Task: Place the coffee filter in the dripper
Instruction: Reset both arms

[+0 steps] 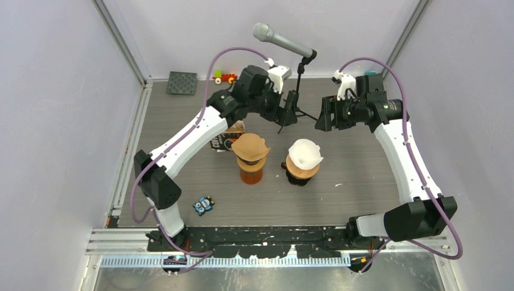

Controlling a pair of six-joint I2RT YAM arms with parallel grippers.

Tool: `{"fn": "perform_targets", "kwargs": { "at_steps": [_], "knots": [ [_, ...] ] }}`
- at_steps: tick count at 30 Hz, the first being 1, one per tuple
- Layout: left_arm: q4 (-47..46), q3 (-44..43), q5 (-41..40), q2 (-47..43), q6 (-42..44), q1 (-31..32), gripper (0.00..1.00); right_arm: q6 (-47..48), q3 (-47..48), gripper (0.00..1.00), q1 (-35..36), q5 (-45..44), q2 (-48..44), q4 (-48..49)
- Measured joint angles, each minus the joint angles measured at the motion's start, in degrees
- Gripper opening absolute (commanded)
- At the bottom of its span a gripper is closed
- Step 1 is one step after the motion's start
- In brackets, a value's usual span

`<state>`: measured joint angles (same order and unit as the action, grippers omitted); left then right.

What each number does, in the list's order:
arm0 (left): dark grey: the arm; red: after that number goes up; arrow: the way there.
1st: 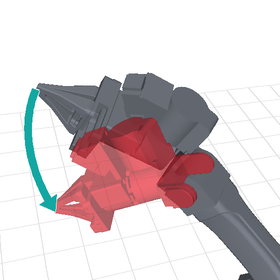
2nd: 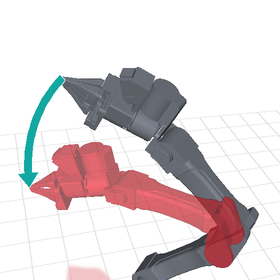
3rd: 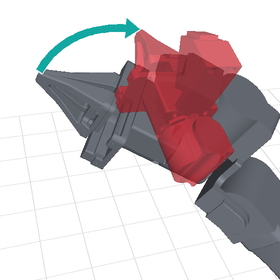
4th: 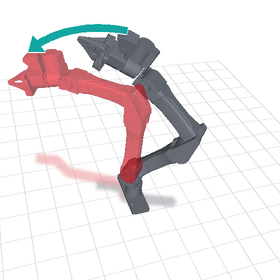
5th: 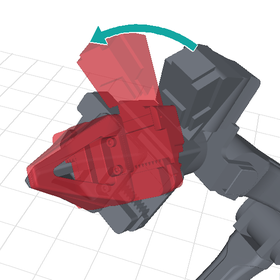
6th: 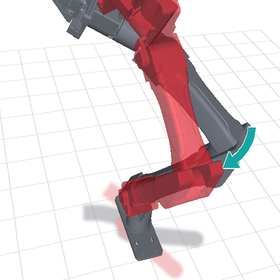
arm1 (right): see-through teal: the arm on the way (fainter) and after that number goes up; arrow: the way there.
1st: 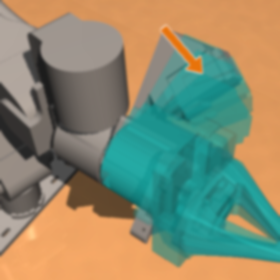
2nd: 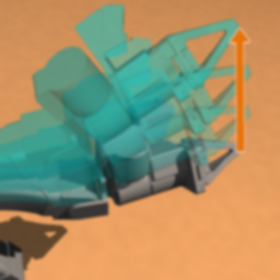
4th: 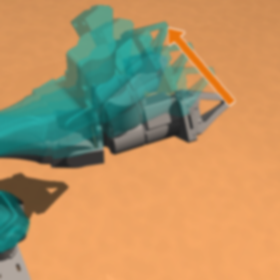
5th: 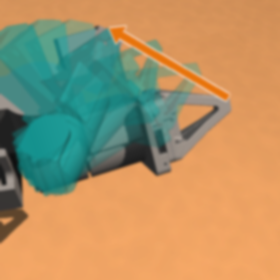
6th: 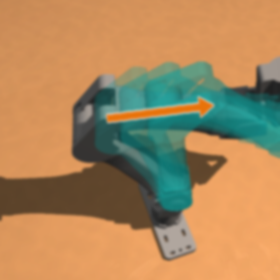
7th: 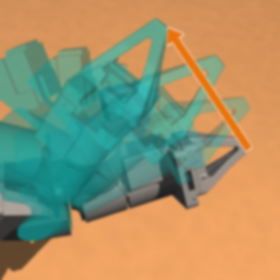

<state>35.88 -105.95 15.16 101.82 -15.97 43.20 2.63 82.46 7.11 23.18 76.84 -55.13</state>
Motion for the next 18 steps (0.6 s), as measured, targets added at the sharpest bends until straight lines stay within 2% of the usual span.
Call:
{"fn": "perform_targets", "kwargs": {
  "at_steps": [5,9,11,13,18],
  "knots": [
    [-0.92,1.79,0.46,-3.74,0.20,-3.54,0.86,-1.29,0.00,0.70,-0.11,-2.19,-0.55,5.79],
    [-3.34,9.97,0.55,-10.45,0.17,-7.34,0.91,-1.70,-1.81,0.73,-0.13,-4.11,-2.75,10.82],
    [-4.31,13.20,0.57,-13.25,0.17,-9.88,0.95,-1.99,-2.21,0.82,-0.13,-4.59,-3.56,12.74],
    [-5.70,16.55,0.57,-16.11,0.17,-13.33,0.99,-2.75,-2.56,0.83,-0.11,-4.83,-3.93,14.38],
    [-9.49,25.07,0.00,-24.13,0.11,-21.46,1.00,-3.52,-4.55,0.85,-0.11,-5.27,-3.96,17.42]
  ]
}}
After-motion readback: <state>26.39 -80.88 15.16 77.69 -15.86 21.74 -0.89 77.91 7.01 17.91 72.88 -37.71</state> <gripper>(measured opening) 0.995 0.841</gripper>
